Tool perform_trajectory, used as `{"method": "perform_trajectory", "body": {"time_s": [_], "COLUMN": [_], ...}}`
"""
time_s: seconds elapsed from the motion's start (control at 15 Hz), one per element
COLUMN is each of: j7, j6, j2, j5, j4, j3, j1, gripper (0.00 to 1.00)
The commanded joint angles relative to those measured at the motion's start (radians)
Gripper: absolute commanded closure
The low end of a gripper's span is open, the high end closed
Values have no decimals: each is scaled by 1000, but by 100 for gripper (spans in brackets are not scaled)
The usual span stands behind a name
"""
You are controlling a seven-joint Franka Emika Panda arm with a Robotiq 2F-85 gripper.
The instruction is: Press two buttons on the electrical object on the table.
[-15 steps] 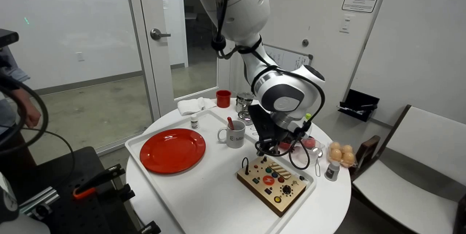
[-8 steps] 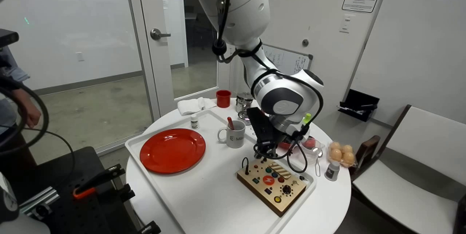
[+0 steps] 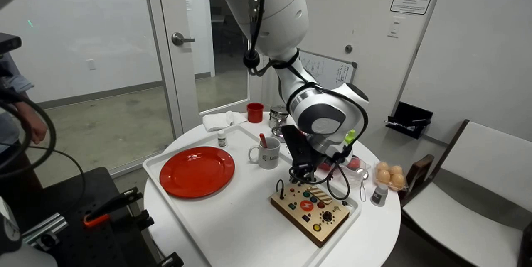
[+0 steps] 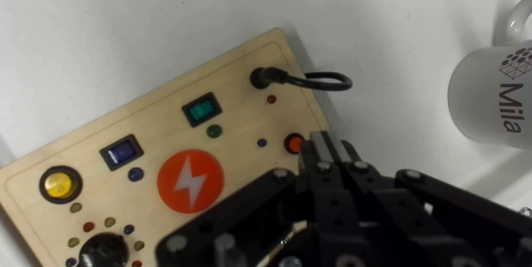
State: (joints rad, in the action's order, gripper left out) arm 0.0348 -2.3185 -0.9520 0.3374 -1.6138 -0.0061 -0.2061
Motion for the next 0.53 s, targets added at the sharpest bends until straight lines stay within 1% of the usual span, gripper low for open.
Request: {"method": "perform_trajectory", "body": {"time_s": [0.0,0.47], "j7": [5,6], "j6": [26,30], "j2": [-35,-62], "j5": [-13,-11], "j4": [54,75], "j3": [4,6], "j1": [-5,-9], "gripper": [100,100]}}
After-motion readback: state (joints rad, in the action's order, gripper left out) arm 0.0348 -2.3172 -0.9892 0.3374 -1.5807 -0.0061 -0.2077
